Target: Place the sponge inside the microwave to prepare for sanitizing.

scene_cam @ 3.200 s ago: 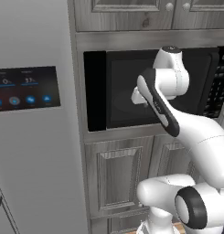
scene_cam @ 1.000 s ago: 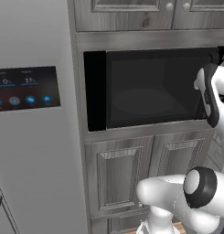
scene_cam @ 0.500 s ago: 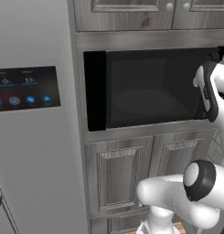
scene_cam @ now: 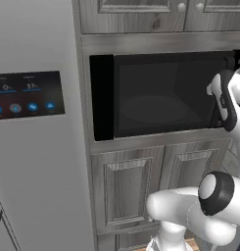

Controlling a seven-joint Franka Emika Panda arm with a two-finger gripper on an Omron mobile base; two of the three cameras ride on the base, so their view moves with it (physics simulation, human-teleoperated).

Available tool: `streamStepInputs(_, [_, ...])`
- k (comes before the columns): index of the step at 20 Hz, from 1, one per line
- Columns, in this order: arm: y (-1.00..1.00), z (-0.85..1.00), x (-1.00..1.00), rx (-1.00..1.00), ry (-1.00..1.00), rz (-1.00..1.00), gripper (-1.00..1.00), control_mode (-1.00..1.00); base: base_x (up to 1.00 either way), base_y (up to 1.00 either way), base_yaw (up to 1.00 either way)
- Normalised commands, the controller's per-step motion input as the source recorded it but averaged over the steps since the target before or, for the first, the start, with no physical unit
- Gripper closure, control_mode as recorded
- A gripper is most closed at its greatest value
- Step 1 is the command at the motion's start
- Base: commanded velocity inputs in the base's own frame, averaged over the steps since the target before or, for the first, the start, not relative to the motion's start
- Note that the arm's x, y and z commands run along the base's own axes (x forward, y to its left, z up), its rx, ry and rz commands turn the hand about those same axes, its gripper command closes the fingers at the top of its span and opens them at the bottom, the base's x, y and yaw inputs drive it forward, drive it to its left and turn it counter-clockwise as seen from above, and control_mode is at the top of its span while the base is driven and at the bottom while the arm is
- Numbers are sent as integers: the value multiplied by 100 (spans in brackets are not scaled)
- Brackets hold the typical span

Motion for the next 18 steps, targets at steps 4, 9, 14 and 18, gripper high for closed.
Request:
streamStepInputs(4, [0, -14, 9, 0, -3, 6, -100, -100, 0, 0, 0])
streamStepInputs(9, [-9, -6, 16, 0, 0, 6, -100, -100, 0, 0, 0])
streamStepInputs(14, [-8, 0, 19, 0, 0, 6, -100, -100, 0, 0, 0])
streamStepInputs(18, [-1, -1, 17, 0, 0, 2, -100, -100, 0, 0, 0])
